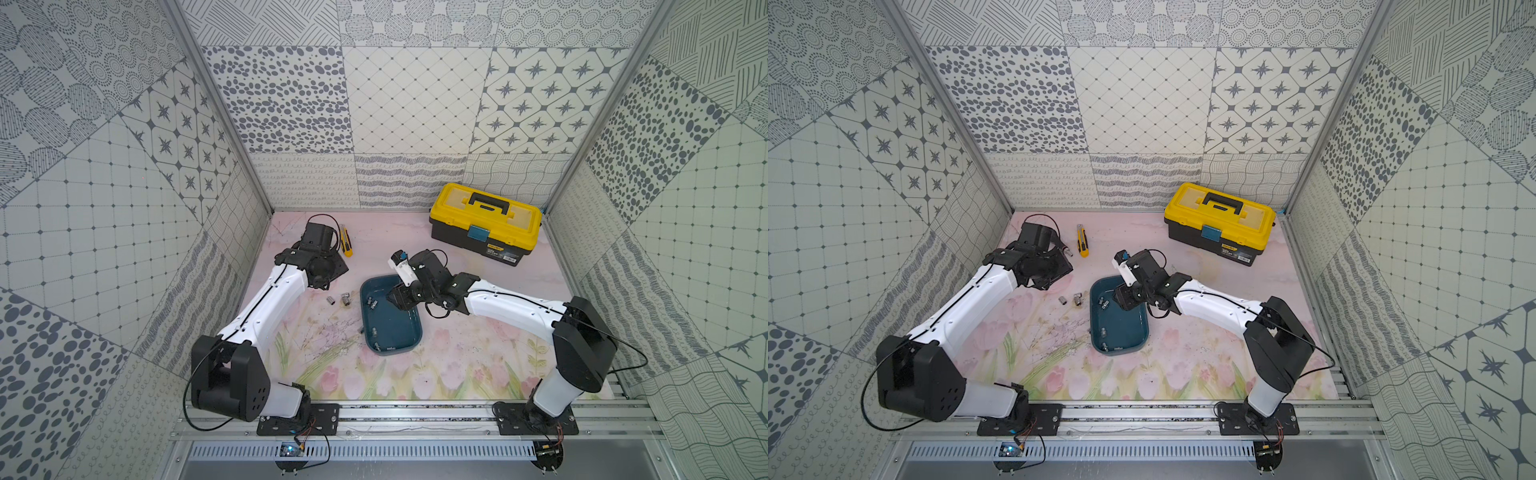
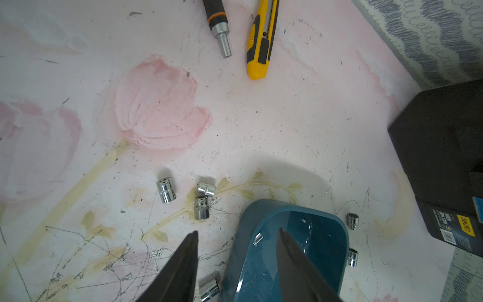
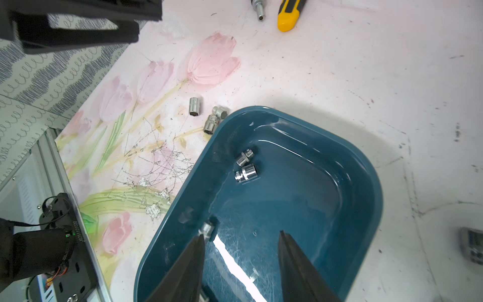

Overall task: Take out the socket from the storage box
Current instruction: Pick up the socket head from the storage box.

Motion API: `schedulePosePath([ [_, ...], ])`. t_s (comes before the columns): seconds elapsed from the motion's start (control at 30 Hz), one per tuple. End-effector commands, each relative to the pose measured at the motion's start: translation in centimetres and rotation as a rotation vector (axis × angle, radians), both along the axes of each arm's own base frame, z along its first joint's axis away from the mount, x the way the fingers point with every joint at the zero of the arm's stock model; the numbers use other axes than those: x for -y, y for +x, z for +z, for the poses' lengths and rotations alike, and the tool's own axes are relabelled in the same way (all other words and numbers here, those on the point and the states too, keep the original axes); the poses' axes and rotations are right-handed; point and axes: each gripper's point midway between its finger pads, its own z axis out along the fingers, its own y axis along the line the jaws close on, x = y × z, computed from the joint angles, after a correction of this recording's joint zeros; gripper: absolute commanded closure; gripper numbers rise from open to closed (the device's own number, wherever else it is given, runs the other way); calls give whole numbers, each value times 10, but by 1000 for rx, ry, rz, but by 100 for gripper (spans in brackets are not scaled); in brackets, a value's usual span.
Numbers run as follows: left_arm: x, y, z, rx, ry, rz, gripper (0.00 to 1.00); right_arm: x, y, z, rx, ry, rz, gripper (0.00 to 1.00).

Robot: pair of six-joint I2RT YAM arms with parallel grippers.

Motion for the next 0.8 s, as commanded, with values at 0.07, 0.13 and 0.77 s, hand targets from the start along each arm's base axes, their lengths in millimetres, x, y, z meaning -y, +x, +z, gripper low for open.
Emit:
schedulePosePath([
  [0.07,-4,-27,14,-9,-15,-35,43,-31,9,-7,77,-2,67,49],
  [0.13,-5,-30,17,2,-20,-38,40,-36,9,-16,82,-20,84,48],
  [0.77,-3,-39,22,38,-51,-82,33,-59,19,-85,97,-113,215,43],
])
